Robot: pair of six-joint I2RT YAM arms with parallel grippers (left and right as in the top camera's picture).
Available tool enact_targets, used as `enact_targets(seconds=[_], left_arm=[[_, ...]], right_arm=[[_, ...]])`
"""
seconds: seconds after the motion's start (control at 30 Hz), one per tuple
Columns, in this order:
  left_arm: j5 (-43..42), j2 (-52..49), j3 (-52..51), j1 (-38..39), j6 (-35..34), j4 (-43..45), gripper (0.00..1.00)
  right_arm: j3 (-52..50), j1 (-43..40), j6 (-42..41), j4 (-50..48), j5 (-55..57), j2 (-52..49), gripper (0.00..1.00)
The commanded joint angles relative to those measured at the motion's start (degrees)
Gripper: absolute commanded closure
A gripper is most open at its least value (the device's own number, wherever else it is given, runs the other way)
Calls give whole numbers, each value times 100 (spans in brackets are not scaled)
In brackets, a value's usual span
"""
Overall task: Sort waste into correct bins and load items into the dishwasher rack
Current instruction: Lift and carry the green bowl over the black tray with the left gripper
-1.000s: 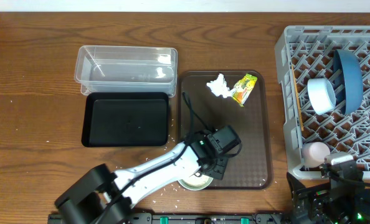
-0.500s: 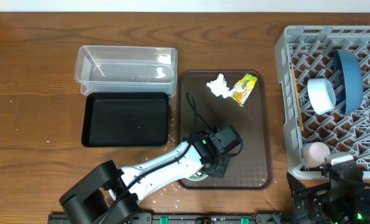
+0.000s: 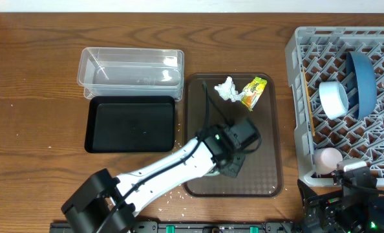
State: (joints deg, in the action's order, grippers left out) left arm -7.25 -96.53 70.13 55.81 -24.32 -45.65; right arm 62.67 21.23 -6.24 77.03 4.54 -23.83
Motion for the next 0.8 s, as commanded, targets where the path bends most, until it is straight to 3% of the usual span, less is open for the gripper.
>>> enact_targets(seconds=[0.0, 0.3, 0.47, 0.57, 0.77], left_arm=[[192, -33, 313, -205, 358, -129, 94], [706, 33, 415, -407, 697, -319, 94], [619, 544, 723, -966, 787, -638, 94], [57, 940, 726, -1639, 966, -638, 94], [-2098, 1088, 691, -3628, 1705, -616, 94]], right_arm=[[44, 52, 74, 9, 15, 15, 1], [44, 52, 74, 9, 15, 15, 1], [44, 52, 74, 9, 15, 15, 1], [44, 52, 74, 9, 15, 15, 1], [44, 52, 74, 9, 15, 15, 1]])
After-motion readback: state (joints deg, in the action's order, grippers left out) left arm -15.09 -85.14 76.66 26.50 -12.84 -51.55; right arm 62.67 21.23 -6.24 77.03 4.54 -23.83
